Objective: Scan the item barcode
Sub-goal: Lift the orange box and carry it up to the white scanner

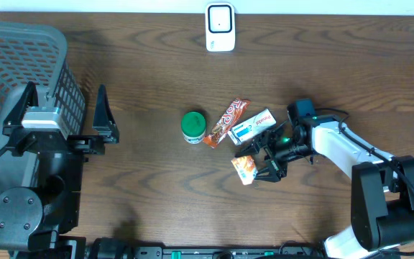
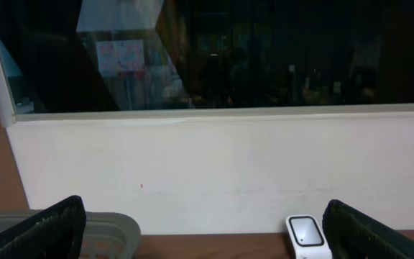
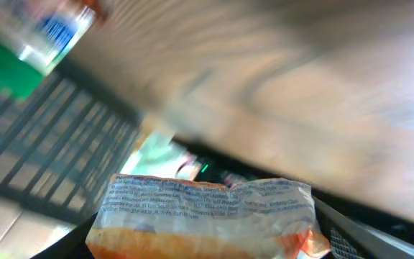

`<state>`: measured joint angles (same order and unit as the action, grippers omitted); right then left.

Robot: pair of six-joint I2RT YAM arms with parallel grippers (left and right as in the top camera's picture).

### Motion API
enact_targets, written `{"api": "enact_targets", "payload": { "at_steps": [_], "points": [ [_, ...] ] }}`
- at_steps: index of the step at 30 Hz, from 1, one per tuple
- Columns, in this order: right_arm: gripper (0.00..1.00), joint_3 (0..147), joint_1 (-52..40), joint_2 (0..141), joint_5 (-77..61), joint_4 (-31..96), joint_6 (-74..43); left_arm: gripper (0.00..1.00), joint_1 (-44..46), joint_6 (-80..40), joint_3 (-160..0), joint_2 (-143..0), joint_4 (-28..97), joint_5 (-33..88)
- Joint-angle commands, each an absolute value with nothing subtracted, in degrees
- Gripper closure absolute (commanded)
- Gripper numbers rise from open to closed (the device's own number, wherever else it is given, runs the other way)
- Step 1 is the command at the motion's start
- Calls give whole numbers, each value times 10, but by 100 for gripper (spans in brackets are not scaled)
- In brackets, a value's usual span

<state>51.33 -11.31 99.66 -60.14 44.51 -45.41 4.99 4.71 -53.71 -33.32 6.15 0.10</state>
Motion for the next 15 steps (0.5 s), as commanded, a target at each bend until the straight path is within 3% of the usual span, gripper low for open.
{"api": "enact_targets", "payload": {
  "at_steps": [1,6,15],
  "points": [
    [30,522,-105,1000,-738,446,-427,1,52,48,-537,-328,63,5],
    [30,522,-105,1000,-806,446,-427,1,52,48,-537,-328,70,5],
    [31,522,-105,1000,-808,445,-389,1,52,48,-537,-328,70,5]
  ]
}}
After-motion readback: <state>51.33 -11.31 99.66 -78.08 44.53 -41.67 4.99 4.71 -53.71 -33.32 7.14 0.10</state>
